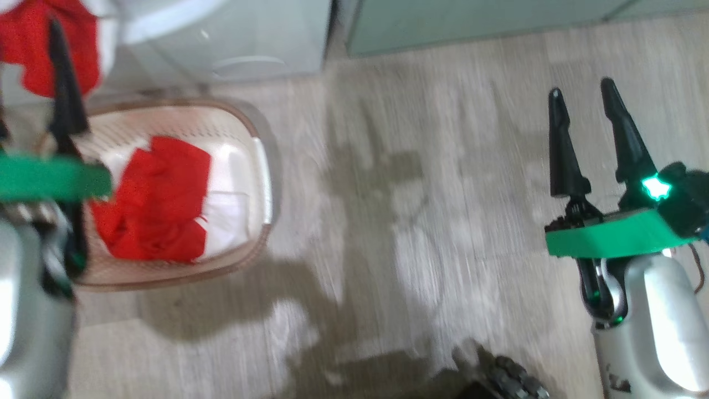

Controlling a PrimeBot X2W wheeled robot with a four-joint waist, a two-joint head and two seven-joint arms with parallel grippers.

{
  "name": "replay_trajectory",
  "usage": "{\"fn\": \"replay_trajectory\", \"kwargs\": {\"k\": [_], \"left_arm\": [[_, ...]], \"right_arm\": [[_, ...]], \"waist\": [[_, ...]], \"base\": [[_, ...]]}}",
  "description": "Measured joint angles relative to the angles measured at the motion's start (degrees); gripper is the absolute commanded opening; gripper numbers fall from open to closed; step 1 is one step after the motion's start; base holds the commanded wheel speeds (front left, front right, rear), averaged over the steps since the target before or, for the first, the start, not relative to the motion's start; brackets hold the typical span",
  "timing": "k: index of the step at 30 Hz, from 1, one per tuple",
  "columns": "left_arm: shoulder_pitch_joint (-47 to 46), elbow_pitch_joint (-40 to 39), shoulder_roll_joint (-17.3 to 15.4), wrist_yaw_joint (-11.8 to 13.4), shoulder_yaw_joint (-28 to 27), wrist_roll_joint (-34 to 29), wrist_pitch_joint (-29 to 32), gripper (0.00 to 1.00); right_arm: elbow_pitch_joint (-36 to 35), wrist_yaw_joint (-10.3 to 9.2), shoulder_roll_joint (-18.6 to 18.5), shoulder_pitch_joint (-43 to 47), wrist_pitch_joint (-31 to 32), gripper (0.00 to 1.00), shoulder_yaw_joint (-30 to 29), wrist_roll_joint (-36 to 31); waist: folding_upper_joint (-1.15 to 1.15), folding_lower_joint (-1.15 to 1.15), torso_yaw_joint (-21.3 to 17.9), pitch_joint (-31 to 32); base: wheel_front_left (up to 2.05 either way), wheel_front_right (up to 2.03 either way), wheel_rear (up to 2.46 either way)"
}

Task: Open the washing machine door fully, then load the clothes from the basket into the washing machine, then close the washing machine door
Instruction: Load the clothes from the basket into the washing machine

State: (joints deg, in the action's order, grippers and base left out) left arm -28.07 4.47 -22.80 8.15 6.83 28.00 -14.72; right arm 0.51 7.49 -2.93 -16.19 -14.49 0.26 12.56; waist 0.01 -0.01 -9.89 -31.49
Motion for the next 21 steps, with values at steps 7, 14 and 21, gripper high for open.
{"fn": "replay_trajectory", "kwargs": {"k": [7,14,21], "left_arm": [[13.61,-9.13,3.76,2.32,0.59,-4.49,0.00,1.00],[19.38,-9.60,6.59,2.04,2.10,-7.45,0.00,1.00],[20.94,-7.57,7.67,0.33,4.01,-9.39,0.00,1.00]], "right_arm": [[2.55,0.00,0.00,3.57,-0.14,1.00,-2.54,-1.09],[3.79,0.00,0.00,7.28,-0.14,1.00,-3.78,-1.57],[3.61,0.00,0.01,9.73,0.38,1.00,-3.89,-1.57]], "waist": [[0.00,0.00,3.98,6.82],[0.00,0.00,7.80,12.54],[0.00,0.00,10.21,16.82]], "base": [[0.00,0.00,0.00],[0.00,0.00,0.00],[0.00,0.00,0.00]]}}
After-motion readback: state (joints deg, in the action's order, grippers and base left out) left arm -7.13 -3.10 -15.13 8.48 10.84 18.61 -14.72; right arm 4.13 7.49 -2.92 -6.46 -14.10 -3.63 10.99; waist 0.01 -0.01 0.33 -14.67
